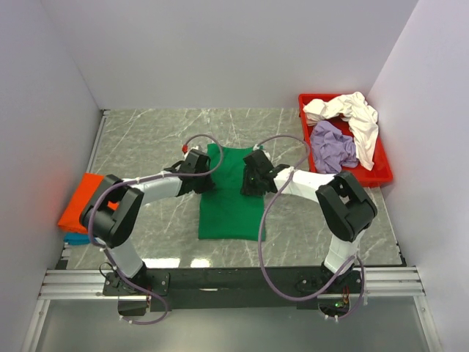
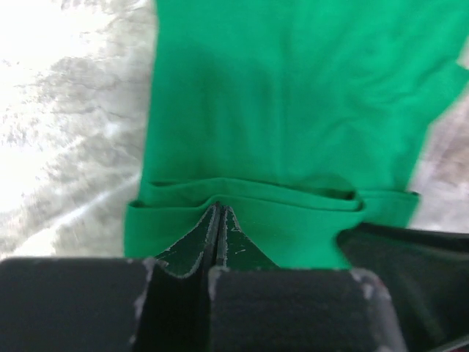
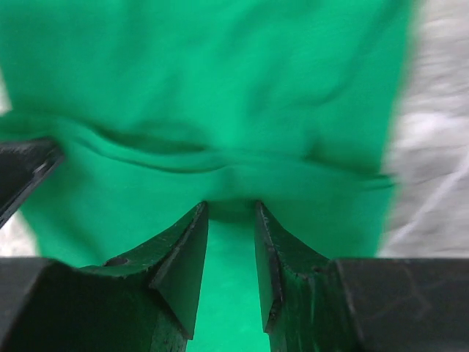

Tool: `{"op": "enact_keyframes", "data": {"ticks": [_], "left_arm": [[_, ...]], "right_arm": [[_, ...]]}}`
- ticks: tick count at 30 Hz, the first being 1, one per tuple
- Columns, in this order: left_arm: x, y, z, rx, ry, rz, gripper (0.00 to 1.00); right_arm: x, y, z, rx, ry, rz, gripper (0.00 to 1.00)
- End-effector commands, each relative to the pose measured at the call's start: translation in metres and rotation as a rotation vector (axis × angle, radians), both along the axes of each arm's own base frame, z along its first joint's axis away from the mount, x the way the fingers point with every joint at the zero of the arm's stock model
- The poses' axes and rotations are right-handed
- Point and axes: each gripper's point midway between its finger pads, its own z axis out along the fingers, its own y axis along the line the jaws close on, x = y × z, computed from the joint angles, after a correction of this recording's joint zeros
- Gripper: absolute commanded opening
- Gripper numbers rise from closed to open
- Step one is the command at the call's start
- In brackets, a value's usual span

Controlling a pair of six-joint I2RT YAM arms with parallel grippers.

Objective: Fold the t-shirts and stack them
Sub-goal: Fold the tshirt

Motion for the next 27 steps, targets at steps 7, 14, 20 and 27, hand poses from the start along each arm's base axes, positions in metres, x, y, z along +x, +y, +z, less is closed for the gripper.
{"op": "enact_keyframes", "data": {"ticks": [7, 14, 20, 27], "left_arm": [[0.003, 0.005, -0.016, -0.036, 0.020, 0.026, 0.01], [0.010, 0.011, 0.001, -0.020, -0.007, 0.051, 0.01], [0.011, 0.018, 0.003, -0.013, -0.011, 0.057, 0.01], [0.015, 0.020, 0.010, -0.005, -0.021, 0.067, 0.02]], "right_arm": [[0.011, -0.039, -0.015, 0.015, 0.013, -0.079, 0.38], [0.015, -0.043, -0.007, 0.019, 0.006, -0.085, 0.37], [0.016, -0.059, -0.003, 0.085, 0.012, -0.113, 0.36], [0.019, -0.068, 0.002, 0.085, 0.004, -0.120, 0.35]]}}
